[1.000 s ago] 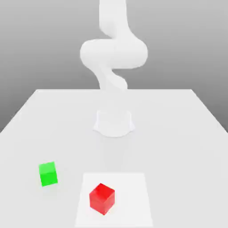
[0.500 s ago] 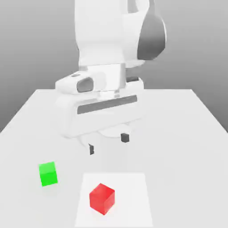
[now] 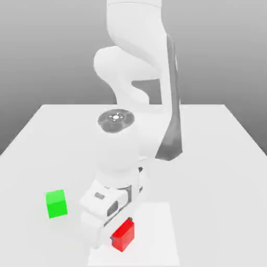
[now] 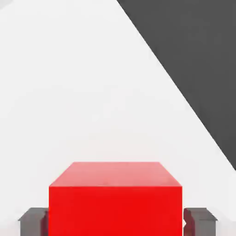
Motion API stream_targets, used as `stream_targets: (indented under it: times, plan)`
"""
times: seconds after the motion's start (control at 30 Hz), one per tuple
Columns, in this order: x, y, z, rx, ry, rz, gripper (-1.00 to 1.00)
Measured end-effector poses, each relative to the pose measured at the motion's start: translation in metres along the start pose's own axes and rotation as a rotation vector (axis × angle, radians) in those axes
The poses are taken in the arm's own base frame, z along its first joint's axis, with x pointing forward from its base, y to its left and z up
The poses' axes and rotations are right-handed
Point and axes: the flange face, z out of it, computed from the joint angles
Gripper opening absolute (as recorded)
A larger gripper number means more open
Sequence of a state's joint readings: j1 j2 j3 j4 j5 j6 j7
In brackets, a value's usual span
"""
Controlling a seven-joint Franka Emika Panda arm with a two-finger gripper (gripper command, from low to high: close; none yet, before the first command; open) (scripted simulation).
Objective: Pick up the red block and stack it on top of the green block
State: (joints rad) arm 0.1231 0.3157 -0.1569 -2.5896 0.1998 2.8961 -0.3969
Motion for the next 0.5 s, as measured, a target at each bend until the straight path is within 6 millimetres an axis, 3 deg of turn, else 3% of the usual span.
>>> stream_targets:
  times: [0.1,0.3,0.4,0.47,0.5]
  plan:
    - [0.0,0.0,0.0,0.001,0.0,-0.001,-1.0]
    - [-0.004,0.007,-0.059,-0.001,0.0,0.016,-1.0]
    - [-0.041,0.071,-0.078,-0.013,0.0,0.187,-1.0]
    - [-0.076,0.114,-0.086,-0.015,0.0,0.319,-1.0]
    - [-0.091,0.126,-0.09,-0.015,-0.001,0.364,-1.0]
